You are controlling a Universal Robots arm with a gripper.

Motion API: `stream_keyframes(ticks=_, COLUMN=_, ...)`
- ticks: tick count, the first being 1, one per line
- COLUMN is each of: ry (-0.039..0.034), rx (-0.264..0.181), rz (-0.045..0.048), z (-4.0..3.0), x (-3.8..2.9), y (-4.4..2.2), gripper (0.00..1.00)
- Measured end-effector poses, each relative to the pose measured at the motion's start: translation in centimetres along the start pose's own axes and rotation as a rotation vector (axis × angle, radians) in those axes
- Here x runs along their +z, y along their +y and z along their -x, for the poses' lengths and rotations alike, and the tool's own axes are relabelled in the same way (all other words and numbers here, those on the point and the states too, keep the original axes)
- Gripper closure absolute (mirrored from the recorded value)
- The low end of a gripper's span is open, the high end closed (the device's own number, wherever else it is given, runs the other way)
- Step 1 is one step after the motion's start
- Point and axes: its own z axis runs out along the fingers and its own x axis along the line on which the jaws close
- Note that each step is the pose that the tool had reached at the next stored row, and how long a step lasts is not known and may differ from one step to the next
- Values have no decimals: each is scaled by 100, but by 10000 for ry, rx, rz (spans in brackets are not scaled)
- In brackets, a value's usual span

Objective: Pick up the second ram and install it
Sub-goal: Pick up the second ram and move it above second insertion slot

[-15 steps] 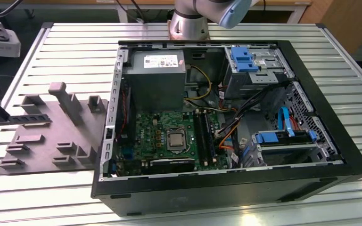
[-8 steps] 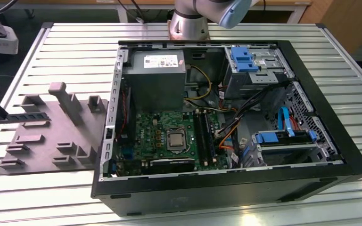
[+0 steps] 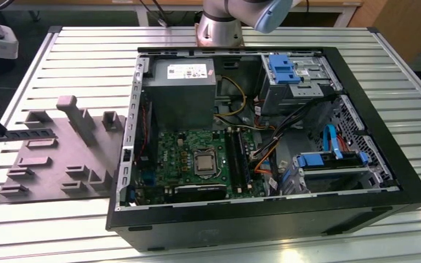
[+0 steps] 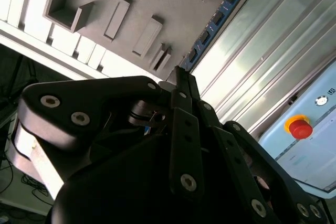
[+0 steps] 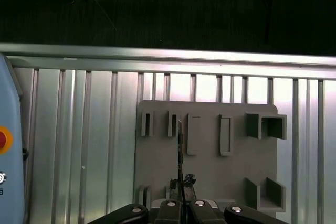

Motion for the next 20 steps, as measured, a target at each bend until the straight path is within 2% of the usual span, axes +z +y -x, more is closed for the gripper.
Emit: stream_keyframes(ticks=20, ry=1, rx=0, rz=-6, z=4, x=-151, y=5, gripper=88)
